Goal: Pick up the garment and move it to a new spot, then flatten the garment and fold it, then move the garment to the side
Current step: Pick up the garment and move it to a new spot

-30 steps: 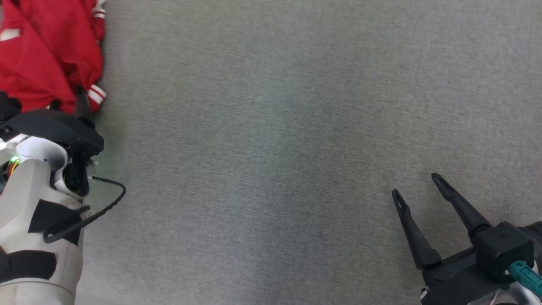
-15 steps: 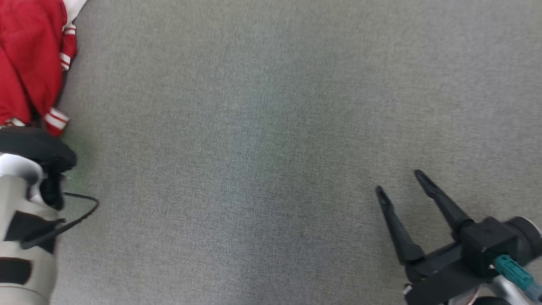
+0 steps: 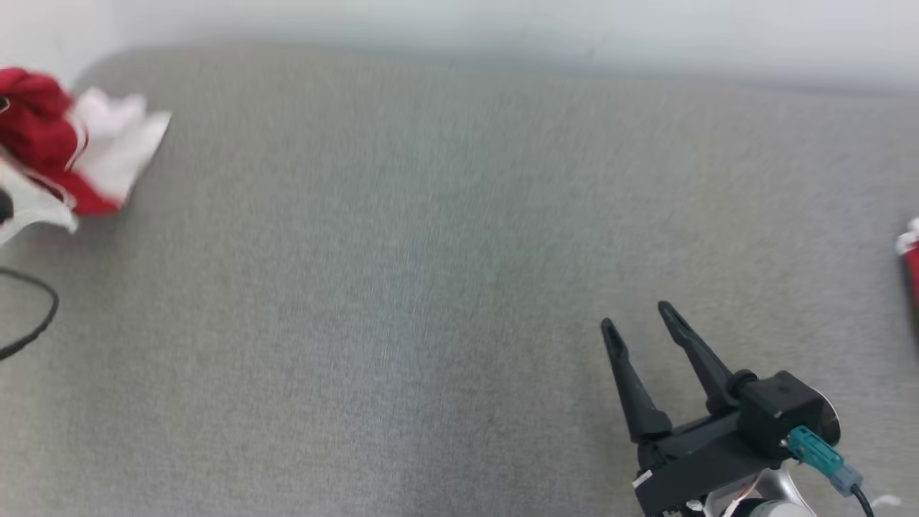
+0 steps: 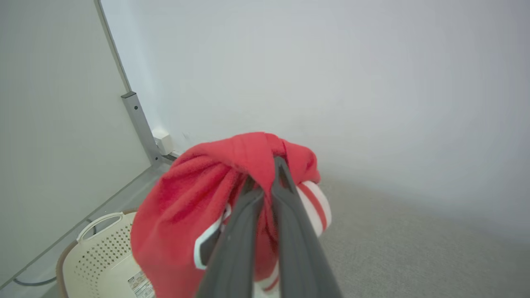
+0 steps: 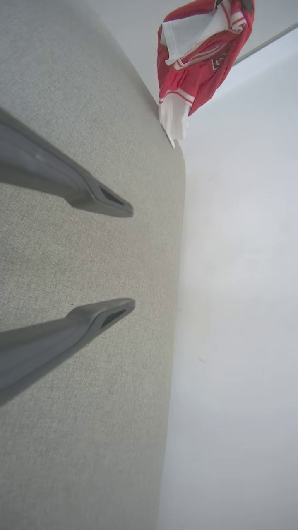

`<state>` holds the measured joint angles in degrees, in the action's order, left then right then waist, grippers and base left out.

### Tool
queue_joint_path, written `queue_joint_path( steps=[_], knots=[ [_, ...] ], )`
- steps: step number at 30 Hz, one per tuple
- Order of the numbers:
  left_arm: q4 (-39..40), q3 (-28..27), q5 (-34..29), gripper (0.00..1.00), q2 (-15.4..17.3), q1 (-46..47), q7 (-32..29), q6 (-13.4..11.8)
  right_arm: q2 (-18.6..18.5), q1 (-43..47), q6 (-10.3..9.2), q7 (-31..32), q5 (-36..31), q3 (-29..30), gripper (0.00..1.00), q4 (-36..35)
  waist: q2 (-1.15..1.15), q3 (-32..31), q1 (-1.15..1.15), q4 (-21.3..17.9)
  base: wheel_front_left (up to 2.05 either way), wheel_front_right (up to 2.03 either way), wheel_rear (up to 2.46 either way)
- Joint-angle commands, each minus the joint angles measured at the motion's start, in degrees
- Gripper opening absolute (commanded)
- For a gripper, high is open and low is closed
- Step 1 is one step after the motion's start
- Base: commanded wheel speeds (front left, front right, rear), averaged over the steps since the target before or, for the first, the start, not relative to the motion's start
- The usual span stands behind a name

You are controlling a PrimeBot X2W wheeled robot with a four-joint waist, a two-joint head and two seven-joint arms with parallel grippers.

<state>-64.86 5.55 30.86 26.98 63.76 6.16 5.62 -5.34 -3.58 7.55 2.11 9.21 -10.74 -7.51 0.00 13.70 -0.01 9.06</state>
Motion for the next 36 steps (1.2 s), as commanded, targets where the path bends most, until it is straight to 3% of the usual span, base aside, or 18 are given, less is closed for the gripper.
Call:
queue_joint_path(
  steps=[1, 7, 12, 19, 25, 30, 36],
  knots=[
    [1.07, 0.43, -0.71, 0.00, 0.11, 1.14, -0.19, 0.15, 0.52, 0.34, -0.13, -0.88, 0.37, 0.58, 1.00, 0.75, 0.00, -7.73, 0.01, -2.60, 0.00, 0.00, 0.00],
    [9.50, 2.57, -0.63, 0.00, -3.55, 1.94, -3.26, 0.34, 2.06, 2.38, -0.14, -3.65, 0.71, 2.50, 1.00, 4.53, 0.00, -13.00, 0.01, -5.07, 0.00, 0.00, 0.00],
    [20.02, 5.37, -0.32, 0.00, -8.74, -1.36, -6.61, 0.16, 2.34, 2.92, -0.14, -4.40, 0.95, 3.64, 1.00, 5.24, 0.00, -14.68, 0.01, -9.06, 0.00, 0.00, 0.00],
    [39.24, 8.70, 1.56, 0.00, -15.57, -7.64, -12.02, -2.44, 2.45, 2.21, -0.14, -3.78, 0.93, 3.75, 1.00, 4.23, 0.00, -12.35, 0.01, -16.13, 0.00, 0.00, 0.00],
    [51.59, 12.94, 0.33, 0.00, -17.75, -14.67, -16.32, -5.06, 2.47, 1.24, -0.14, -3.82, 1.37, 3.72, 1.00, 3.58, 0.00, -9.25, 0.01, -21.58, 0.00, 0.00, 0.00],
    [53.65, 15.60, 0.33, 0.00, -18.71, -22.22, -16.73, -6.20, 2.48, 1.43, -0.14, -4.20, 1.92, 3.06, 1.00, 3.81, 0.00, -7.54, 0.01, -24.22, 0.00, 0.00, 0.00],
    [48.16, 15.55, 2.59, 0.00, -19.36, -31.83, -14.63, -7.46, 2.48, 0.57, -0.14, -4.99, 2.44, 2.24, 1.00, 4.60, 0.00, -6.65, 0.01, -25.75, 0.00, 0.00, 0.00]
  ],
)
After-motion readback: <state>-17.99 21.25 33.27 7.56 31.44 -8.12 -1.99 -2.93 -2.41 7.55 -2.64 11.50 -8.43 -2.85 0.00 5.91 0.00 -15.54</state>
